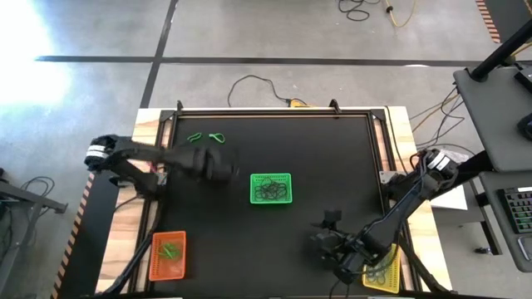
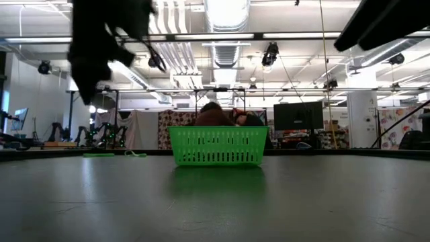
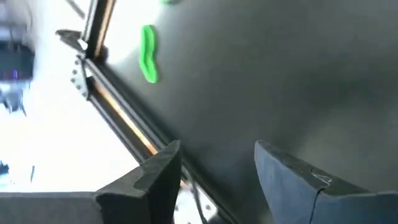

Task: Sort rubber bands into baskets
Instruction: Put the green rubber band into the orange basket

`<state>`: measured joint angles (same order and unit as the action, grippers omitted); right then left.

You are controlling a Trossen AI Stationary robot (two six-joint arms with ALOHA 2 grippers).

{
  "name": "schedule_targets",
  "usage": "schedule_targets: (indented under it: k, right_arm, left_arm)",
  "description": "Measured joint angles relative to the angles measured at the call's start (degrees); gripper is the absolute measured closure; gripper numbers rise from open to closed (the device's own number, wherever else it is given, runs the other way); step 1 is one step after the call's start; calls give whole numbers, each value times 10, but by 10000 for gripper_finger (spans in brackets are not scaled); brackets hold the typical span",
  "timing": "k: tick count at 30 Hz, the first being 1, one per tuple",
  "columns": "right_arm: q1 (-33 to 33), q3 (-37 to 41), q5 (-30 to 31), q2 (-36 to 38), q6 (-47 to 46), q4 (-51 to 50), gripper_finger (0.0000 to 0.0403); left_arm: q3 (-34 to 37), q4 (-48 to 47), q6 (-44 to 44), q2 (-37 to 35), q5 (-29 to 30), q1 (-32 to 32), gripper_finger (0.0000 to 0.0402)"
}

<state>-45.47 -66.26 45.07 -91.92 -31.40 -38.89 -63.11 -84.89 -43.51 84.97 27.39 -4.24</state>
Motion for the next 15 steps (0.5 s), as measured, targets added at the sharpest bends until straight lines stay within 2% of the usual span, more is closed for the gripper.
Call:
schedule_targets:
  k: [5, 11, 15]
  right_arm:
    - [-19, 0, 0, 4, 0, -1, 197]
    - [-31, 0, 0, -4, -18, 0, 197]
    - [-34, 0, 0, -7, -35, 1, 197]
  left_arm:
    - [20, 93, 78, 2, 3, 174, 215]
    - [20, 171, 134, 18, -50, 330, 215]
    - [20, 225, 141, 28, -113, 420, 215]
